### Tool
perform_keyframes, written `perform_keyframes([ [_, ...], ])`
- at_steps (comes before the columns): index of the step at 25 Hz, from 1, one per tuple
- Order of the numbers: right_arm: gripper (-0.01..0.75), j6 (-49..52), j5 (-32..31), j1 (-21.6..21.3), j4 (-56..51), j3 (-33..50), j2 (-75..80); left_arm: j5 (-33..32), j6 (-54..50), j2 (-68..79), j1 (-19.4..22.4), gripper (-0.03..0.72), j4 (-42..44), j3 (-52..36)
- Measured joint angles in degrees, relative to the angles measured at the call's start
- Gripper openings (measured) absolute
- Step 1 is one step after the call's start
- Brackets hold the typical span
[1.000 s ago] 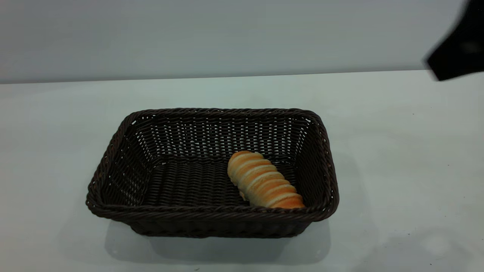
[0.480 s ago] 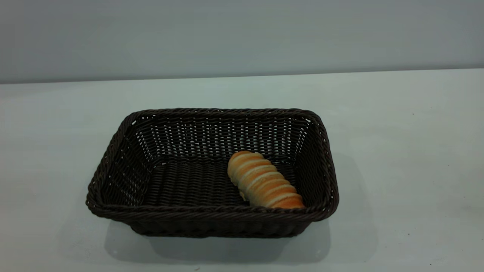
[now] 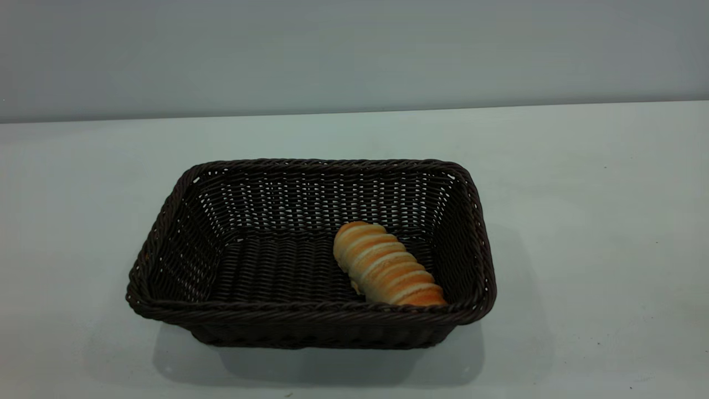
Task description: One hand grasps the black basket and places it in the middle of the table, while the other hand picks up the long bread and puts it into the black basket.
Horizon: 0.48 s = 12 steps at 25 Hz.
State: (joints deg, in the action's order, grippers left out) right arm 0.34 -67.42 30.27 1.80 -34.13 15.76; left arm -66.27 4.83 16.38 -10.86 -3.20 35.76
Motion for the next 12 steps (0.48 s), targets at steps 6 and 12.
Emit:
perform_keyframes([
  [6, 0.237, 0.39, 2.67, 0.00, -1.20, 6.24, -5.26, 0.50, 1.70, -0.75, 0.00, 0.586, -0.07, -4.27],
  [12, 0.237, 0.46, 3.11, 0.00, -1.25, 6.74, -6.60, 1.66, 1.79, -0.79, 0.00, 0.586, -0.86, -6.98],
])
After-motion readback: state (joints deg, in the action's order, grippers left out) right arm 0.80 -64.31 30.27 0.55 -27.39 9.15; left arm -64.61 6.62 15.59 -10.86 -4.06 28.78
